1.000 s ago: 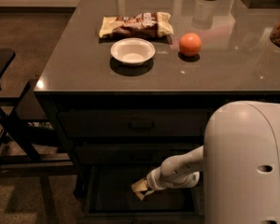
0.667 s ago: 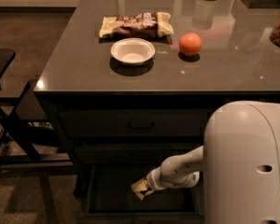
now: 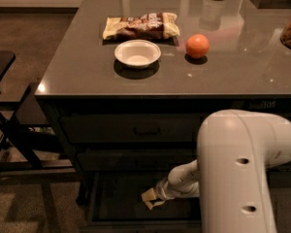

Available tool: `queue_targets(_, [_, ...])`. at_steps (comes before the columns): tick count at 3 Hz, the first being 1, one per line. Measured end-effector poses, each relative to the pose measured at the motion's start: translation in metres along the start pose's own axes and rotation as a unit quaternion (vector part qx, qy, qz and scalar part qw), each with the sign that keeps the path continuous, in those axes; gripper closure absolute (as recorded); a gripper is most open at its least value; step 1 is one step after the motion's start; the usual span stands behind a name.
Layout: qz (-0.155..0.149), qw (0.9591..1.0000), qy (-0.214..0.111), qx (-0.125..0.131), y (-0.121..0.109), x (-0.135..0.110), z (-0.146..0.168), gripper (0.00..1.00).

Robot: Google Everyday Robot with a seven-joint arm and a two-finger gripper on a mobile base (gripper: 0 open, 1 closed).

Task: Place sponge into bottom drawer

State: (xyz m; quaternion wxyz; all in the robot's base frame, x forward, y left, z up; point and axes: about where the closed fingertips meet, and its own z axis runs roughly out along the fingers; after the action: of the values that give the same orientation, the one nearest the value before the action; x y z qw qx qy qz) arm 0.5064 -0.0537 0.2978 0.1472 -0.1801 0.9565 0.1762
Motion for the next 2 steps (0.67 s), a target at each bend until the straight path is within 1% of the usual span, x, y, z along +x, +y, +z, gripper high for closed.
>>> queue_targets(1, [0.03, 0.9993, 0.017, 0.013, -0.028, 0.012, 0.038, 1.0])
queue_targets(2, [0.059, 0.9976, 0.033, 0.017, -0.047, 0.02, 0.08, 1.0])
